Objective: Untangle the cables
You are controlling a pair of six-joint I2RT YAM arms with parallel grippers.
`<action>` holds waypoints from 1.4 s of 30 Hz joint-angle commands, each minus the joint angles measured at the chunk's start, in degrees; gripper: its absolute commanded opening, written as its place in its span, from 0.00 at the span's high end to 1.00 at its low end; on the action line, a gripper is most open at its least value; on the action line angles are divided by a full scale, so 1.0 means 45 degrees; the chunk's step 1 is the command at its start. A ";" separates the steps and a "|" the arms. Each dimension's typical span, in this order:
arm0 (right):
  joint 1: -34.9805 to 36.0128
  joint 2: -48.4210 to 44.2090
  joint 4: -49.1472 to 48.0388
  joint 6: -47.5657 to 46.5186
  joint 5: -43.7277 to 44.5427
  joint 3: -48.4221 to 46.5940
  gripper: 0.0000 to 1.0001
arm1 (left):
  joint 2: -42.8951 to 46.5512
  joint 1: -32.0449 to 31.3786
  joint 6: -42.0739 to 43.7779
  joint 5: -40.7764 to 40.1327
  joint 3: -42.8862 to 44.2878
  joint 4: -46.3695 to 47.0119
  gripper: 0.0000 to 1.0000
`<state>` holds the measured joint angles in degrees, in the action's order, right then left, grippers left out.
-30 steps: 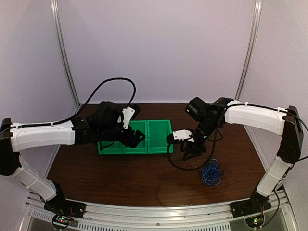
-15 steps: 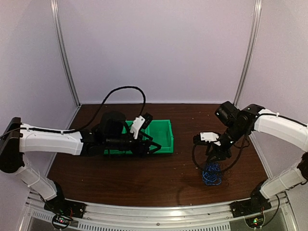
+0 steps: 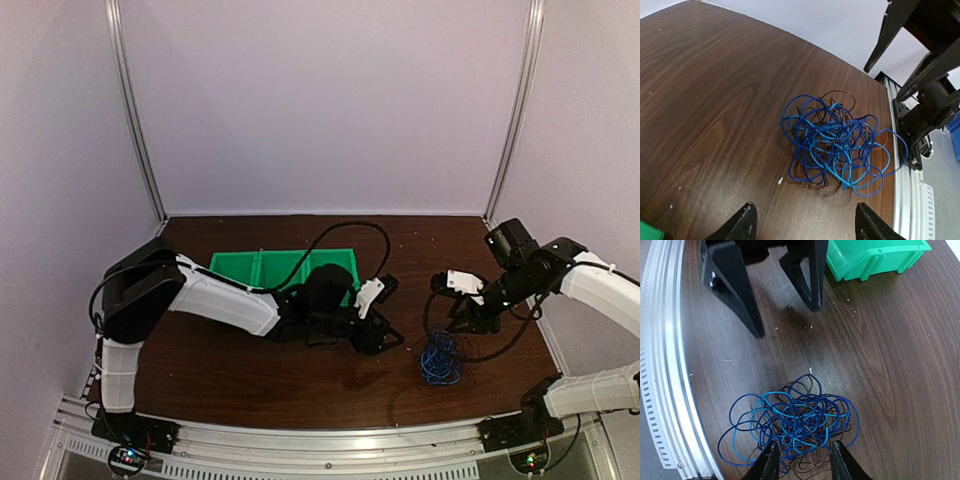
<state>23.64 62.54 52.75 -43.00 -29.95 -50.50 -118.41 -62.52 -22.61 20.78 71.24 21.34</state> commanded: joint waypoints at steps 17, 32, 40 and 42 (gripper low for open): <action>-0.0558 -0.0813 -0.1195 0.0513 0.0110 0.0656 0.62 | -0.4609 -0.0773 0.0493 -0.1416 0.5552 -0.0468 0.62; -0.0565 -0.0976 -0.1612 0.0426 -0.1128 0.0070 0.56 | -0.1521 -0.0755 0.0610 -0.2598 0.3319 -0.1096 1.00; -0.0566 -0.1264 -0.4731 0.2461 -0.4190 0.0195 0.32 | 0.2390 -0.0745 0.0884 -0.2685 0.2236 -0.3082 1.00; -0.0532 -0.1080 -0.5291 0.3116 -0.5003 0.0031 0.29 | 0.3095 -0.0751 0.0865 -0.3077 0.1944 -0.3303 1.00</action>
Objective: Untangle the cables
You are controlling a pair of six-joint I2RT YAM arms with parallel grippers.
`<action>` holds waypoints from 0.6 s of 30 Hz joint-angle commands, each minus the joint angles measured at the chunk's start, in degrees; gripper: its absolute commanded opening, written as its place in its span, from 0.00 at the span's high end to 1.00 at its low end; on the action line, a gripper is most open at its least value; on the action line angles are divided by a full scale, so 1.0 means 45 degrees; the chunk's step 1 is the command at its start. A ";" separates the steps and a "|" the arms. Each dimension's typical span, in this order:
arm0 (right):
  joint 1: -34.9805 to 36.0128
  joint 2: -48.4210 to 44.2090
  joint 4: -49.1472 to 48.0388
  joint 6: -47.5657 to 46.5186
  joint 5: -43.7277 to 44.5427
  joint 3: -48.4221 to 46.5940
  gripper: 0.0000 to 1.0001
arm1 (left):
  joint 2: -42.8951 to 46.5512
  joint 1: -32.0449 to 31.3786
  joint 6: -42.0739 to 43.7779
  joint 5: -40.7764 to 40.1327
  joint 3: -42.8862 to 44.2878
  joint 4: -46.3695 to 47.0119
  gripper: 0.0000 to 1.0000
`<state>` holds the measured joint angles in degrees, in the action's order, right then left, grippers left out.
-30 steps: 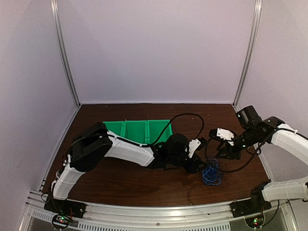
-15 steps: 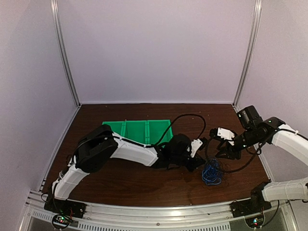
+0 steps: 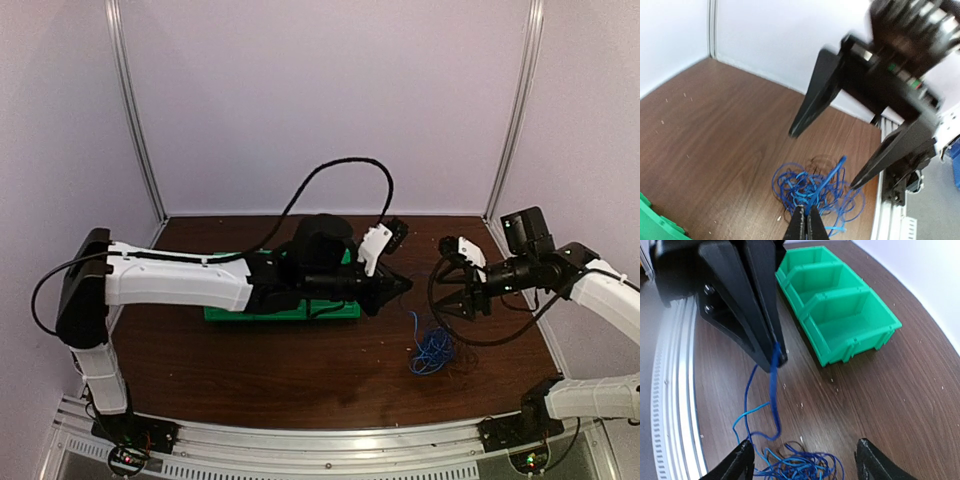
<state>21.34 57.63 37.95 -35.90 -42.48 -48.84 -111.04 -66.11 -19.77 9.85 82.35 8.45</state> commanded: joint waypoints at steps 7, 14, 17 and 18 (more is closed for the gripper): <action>0.0166 0.1511 -0.3753 0.2901 -0.3647 -0.1637 0.32 | 0.2911 0.0047 0.0220 -0.1460 -0.0850 -0.0739 1.00; 0.0960 0.2398 -0.4031 0.2796 -0.4656 -0.1589 0.35 | 0.3513 0.0052 -0.0061 -0.1985 -0.0553 -0.0540 1.00; 0.1033 0.2364 -0.4521 0.3064 -0.5736 -0.0903 0.35 | 0.3957 0.0043 -0.0120 -0.2793 -0.0723 -0.0284 1.00; 0.1047 0.2320 -0.4727 0.3181 -0.5922 -0.0625 0.33 | 0.4076 0.0042 -0.0119 -0.3021 -0.0748 -0.0243 1.00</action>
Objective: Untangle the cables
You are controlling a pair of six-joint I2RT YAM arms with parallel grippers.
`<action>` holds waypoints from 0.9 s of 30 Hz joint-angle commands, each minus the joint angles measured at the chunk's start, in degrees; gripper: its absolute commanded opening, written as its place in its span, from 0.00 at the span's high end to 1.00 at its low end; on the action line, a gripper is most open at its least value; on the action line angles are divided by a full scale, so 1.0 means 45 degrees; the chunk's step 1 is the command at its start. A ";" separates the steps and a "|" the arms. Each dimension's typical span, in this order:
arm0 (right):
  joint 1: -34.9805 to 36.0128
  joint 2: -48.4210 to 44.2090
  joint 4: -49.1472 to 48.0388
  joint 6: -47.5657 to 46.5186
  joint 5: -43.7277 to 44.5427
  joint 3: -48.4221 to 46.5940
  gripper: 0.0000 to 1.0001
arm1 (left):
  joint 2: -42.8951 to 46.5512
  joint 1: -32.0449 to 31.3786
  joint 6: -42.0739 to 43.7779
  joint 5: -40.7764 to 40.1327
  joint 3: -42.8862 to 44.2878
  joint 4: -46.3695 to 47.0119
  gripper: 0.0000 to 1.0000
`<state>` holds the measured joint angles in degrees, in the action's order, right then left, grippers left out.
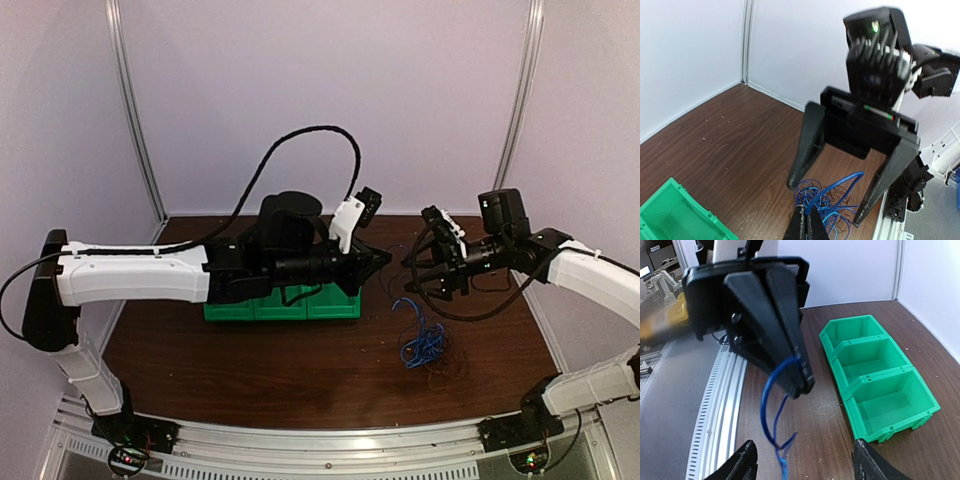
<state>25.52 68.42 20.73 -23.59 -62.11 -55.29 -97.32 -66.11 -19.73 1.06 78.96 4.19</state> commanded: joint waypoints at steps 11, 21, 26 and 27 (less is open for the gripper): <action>0.0364 0.1775 -0.2657 0.0675 -0.1174 0.1964 0.57 | 0.2327 0.0052 -0.0168 -0.2331 -0.0416 0.1130 1.00; 0.0402 0.3950 -0.2190 -0.0480 -0.0813 0.2233 0.86 | 0.4294 0.0042 0.1424 -0.4051 0.1308 -0.0303 1.00; 0.0402 0.4277 -0.1679 -0.1041 -0.0292 0.2120 0.85 | 0.5321 0.0043 0.2771 -0.5261 0.2880 -0.1254 1.00; 0.0396 0.4327 -0.1596 -0.1116 -0.0194 0.2116 0.85 | 0.5494 0.0042 0.2949 -0.5466 0.3122 -0.1413 1.00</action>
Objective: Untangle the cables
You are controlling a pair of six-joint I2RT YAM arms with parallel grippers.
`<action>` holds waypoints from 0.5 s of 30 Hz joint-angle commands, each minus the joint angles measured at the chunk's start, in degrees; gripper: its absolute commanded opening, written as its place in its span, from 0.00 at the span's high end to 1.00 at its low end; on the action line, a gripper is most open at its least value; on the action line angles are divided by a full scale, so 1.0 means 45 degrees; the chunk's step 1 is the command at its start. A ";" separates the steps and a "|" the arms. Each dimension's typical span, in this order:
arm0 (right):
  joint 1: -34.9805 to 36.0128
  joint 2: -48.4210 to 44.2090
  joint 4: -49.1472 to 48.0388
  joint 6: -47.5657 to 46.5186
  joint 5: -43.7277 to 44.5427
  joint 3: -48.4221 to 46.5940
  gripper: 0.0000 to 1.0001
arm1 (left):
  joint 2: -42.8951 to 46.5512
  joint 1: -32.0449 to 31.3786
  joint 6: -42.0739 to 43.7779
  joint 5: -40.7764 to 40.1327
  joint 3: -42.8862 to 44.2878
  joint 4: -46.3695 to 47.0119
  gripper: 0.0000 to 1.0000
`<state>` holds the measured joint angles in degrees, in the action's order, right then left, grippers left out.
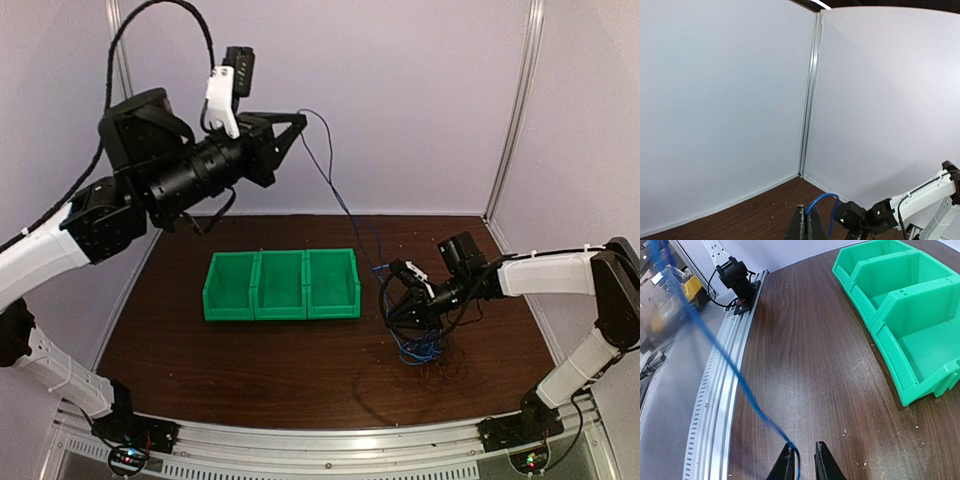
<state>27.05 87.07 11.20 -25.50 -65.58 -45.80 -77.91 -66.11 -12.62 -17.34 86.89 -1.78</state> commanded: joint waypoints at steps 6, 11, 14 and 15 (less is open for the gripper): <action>-0.0004 0.0445 0.0571 -0.0588 0.1160 -0.0076 0.87 | 0.1969 0.0047 0.1848 -0.2272 0.1609 -0.0740 1.00; -0.0256 0.0505 0.0038 0.0059 0.2181 -0.0020 1.00 | 0.2669 0.0042 0.1958 -0.2596 0.1181 -0.0916 1.00; -0.0809 0.0558 0.0475 -0.0031 0.2408 -0.0184 1.00 | 0.3007 0.0042 0.2292 -0.3086 0.1656 -0.1312 1.00; -0.1000 0.0572 0.1021 -0.0325 0.2577 -0.0365 1.00 | 0.3130 0.0042 0.2367 -0.3263 0.1893 -0.1451 1.00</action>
<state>25.56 88.86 12.29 -26.15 -58.26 -45.80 -65.98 -66.08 -4.78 -27.97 93.08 -7.07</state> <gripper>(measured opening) 0.004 0.009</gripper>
